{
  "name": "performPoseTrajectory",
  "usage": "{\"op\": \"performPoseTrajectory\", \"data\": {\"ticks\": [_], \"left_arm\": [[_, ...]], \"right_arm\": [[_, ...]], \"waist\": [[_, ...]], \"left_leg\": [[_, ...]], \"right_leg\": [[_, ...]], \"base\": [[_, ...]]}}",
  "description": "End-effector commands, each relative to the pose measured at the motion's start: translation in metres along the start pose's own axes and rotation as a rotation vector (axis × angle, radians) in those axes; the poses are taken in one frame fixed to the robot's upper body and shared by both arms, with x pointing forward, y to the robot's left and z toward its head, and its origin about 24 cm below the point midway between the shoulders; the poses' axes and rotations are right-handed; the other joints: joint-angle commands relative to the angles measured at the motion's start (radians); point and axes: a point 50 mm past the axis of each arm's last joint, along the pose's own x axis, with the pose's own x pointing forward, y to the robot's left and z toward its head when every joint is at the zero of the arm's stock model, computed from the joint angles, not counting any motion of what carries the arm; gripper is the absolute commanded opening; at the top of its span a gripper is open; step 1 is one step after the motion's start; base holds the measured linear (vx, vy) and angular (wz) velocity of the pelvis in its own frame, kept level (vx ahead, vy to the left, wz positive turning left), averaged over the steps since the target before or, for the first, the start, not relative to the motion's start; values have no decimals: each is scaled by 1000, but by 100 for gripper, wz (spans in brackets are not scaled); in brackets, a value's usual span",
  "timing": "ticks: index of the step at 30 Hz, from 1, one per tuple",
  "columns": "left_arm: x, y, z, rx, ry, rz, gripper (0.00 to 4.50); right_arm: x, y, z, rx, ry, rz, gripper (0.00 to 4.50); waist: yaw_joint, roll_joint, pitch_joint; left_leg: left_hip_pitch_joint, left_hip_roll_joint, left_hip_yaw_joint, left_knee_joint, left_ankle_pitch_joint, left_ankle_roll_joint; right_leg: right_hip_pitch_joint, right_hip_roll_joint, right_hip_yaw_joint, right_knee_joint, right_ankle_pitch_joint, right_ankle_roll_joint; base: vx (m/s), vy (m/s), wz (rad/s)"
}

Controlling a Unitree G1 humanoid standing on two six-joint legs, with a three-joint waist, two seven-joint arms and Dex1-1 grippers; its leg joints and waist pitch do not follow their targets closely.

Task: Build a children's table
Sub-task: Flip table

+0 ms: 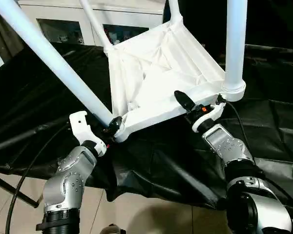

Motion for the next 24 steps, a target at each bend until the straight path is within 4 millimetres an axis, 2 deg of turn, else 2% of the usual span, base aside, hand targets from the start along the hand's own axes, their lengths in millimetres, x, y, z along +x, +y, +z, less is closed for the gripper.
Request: {"op": "performPoseTrajectory", "data": {"ticks": [1,3,5,10,12,14,15,16,19,20,21,24], "left_arm": [[5,-17,4,-40,-28,-141,236],[5,-18,2,-37,-17,-151,236],[4,-23,-2,-38,5,-187,236],[3,-28,-7,-32,40,-231,236],[3,-28,-8,-29,44,-239,236],[2,-29,-9,-22,53,-257,236],[2,-29,-9,-22,55,-259,236],[2,-28,-9,-22,57,-261,236],[1,-28,-9,-18,58,-270,236],[1,-27,-9,-17,59,-271,236],[1,-27,-9,-17,59,-270,236],[0,-25,-9,-14,60,-268,235]], "right_arm": [[5,6,13,24,-43,9,415],[5,6,12,50,-37,14,417],[7,8,9,49,-26,26,417],[10,10,1,46,-11,35,417],[11,10,0,55,-9,39,382],[14,12,-3,61,8,40,376],[14,12,-4,62,13,37,376],[15,12,-4,62,18,34,349],[15,12,-4,61,17,32,335],[15,11,-4,60,16,29,330],[15,11,-3,58,15,25,305],[15,10,-3,57,12,25,290]], "waist": [[4,-4,-76],[3,-2,-75],[3,-1,-77],[3,-3,-76],[3,-3,-75],[2,-8,-75],[2,-6,-76],[1,-7,-76],[1,-11,-76],[1,-10,-76],[2,-9,-76],[1,-8,-75]], "left_leg": [[19,53,-14,-62,-89,62],[19,54,-14,-62,-99,58],[19,54,-14,-61,-84,59],[19,54,-13,-62,-89,61],[19,55,-14,-63,-96,59],[18,54,-13,-64,-93,56],[19,54,-14,-63,-90,56],[18,53,-13,-63,-92,56],[19,53,-12,-62,-78,64],[18,53,-12,-61,-75,68],[18,53,-12,-61,-73,69],[18,54,-12,-63,-88,65]], "right_leg": [[56,-74,42,-61,-9,-255],[55,-73,42,-64,-22,-252],[55,-73,42,-60,3,-254],[55,-74,43,-61,-4,-257],[55,-74,42,-62,-16,-257],[56,-75,42,-62,-21,-255],[55,-75,42,-61,-20,-256],[55,-74,42,-61,-22,-256],[56,-76,43,-60,-14,-254],[55,-76,43,-60,-13,-255],[55,-76,43,-59,-12,-256],[54,-76,42,-62,-32,-255]], "base": [[0,0,0],[0,0,0],[0,0,0],[0,0,0],[0,0,0],[0,0,0],[0,0,0],[0,0,0],[0,0,0],[0,0,0],[0,0,0],[0,0,0]]}}
